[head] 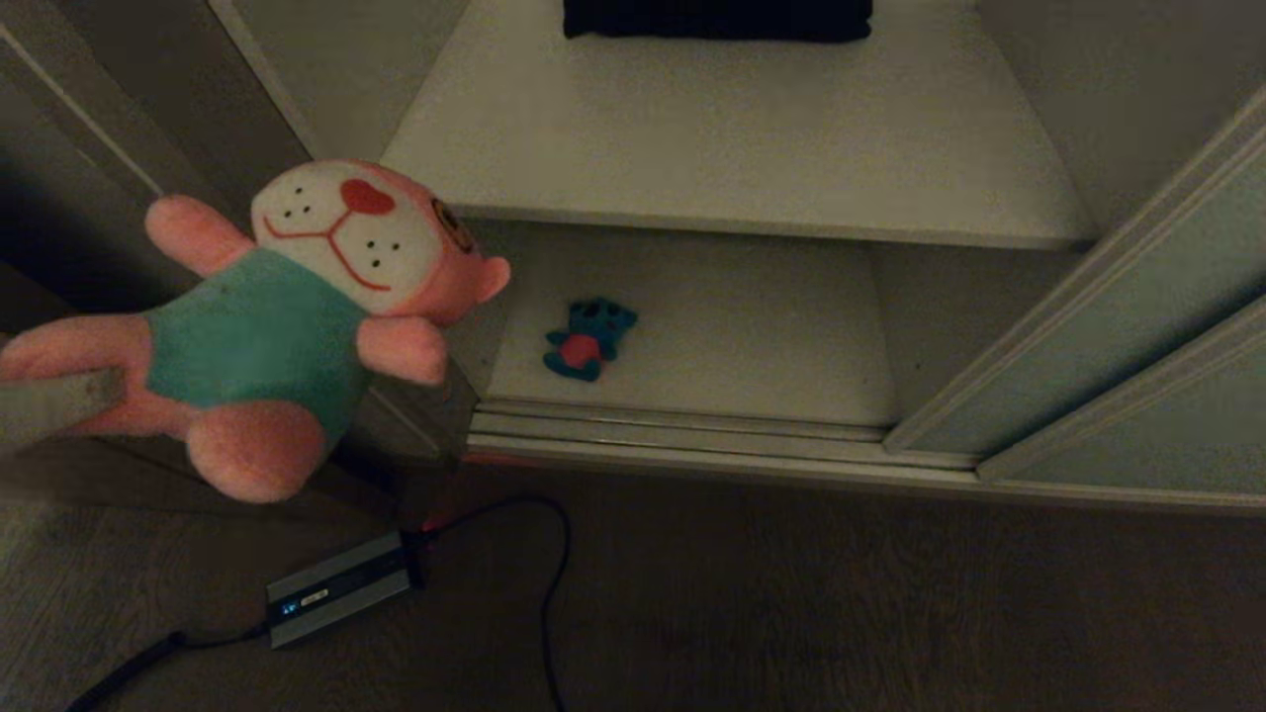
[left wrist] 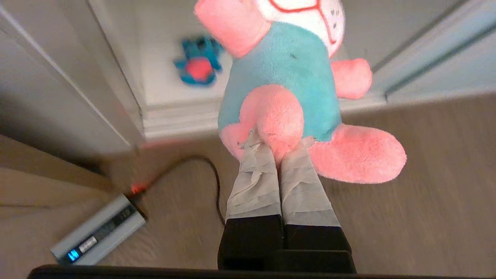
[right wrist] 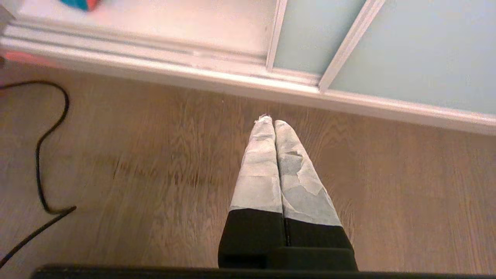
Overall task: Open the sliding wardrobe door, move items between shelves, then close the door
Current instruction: Place the pink doll on the higher shelf
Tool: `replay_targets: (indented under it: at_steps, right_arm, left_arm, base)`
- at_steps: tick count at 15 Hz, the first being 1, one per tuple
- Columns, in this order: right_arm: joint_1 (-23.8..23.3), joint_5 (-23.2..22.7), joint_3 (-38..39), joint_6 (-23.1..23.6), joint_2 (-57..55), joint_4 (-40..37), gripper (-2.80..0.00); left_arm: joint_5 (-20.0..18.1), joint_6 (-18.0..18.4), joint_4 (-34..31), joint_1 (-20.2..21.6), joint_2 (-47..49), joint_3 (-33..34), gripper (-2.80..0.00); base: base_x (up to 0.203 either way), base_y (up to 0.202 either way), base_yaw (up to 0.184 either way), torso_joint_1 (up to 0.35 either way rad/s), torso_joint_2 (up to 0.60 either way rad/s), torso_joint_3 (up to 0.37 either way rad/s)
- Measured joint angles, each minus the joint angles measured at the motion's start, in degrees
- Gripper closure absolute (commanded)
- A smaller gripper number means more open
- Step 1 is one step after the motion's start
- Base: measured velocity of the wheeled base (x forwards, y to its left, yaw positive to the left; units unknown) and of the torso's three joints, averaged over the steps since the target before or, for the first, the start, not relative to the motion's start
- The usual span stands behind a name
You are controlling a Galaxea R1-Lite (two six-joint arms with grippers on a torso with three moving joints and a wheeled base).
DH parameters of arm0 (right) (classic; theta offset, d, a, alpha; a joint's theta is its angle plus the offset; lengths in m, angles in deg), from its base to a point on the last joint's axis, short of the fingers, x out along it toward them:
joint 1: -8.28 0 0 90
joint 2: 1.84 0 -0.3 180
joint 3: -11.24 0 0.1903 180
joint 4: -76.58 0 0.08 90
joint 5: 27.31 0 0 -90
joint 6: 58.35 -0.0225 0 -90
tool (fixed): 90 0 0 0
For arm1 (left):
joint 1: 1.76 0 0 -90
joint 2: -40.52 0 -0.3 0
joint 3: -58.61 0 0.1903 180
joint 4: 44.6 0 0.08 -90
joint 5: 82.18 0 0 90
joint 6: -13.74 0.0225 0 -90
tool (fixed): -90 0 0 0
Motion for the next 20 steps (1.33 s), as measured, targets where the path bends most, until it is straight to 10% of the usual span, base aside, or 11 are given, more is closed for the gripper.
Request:
replay_targets:
  at_steps: [10, 20]
  right_arm:
    - [0.00, 0.00, 0.00, -0.01, 0.00, 0.02, 0.00]
    - [0.00, 0.00, 0.00, 0.02, 0.00, -0.01, 0.00]
  left_arm:
    - [0.97, -6.54, 10.53, 8.35, 12.99, -8.40, 0.00]
    - [3.96, -6.23, 22.45, 9.23, 45.73, -31.93, 0.00]
  base:
    - [0.000, 0.000, 0.000, 0.002, 0.00, 0.081]
    - [0.000, 0.000, 0.000, 0.000, 0.00, 0.000]
